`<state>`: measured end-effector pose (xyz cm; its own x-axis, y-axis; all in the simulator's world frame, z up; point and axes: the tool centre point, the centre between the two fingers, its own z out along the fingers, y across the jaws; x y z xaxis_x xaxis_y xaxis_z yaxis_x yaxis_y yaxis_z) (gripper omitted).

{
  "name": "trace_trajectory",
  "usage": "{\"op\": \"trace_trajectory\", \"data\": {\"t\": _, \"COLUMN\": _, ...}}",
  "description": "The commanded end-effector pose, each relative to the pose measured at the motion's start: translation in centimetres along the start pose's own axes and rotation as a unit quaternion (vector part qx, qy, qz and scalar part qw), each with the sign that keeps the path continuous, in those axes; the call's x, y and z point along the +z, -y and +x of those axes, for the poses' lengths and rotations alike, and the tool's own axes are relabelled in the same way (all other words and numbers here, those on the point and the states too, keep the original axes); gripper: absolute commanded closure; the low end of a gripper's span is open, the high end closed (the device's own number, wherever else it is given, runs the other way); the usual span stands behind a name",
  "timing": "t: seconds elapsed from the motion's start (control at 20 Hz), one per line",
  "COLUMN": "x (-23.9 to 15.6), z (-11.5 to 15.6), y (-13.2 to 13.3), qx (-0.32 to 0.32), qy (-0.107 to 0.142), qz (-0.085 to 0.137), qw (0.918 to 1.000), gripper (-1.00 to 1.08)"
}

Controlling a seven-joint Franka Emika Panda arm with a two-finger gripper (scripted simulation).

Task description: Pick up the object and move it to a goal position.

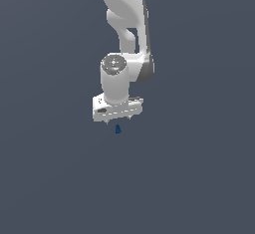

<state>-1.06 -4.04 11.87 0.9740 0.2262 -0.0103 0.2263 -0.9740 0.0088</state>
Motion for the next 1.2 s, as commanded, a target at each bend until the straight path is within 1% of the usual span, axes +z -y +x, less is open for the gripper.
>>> {"op": "trace_trajectory", "data": {"t": 0.0, "x": 0.9, "z": -0.2, "y": -0.2, "qx": -0.022, "qy": -0.002, "qz": 0.001, "qw": 0.9998, "gripper": -0.92}}
{"op": "trace_trajectory", "data": {"t": 0.4, "x": 2.4, "z": -0.5, "y": -0.6, "qx": -0.06, "qy": -0.005, "qz": 0.004, "qw": 0.9982, "gripper": -0.92}}
{"op": "trace_trajectory", "data": {"t": 0.8, "x": 2.9, "z": -0.6, "y": -0.7, "qx": -0.063, "qy": -0.005, "qz": 0.004, "qw": 0.998, "gripper": -0.92}}
{"op": "trace_trajectory", "data": {"t": 1.15, "x": 6.1, "z": -0.6, "y": -0.6, "qx": -0.065, "qy": -0.005, "qz": 0.004, "qw": 0.9979, "gripper": -0.92}}
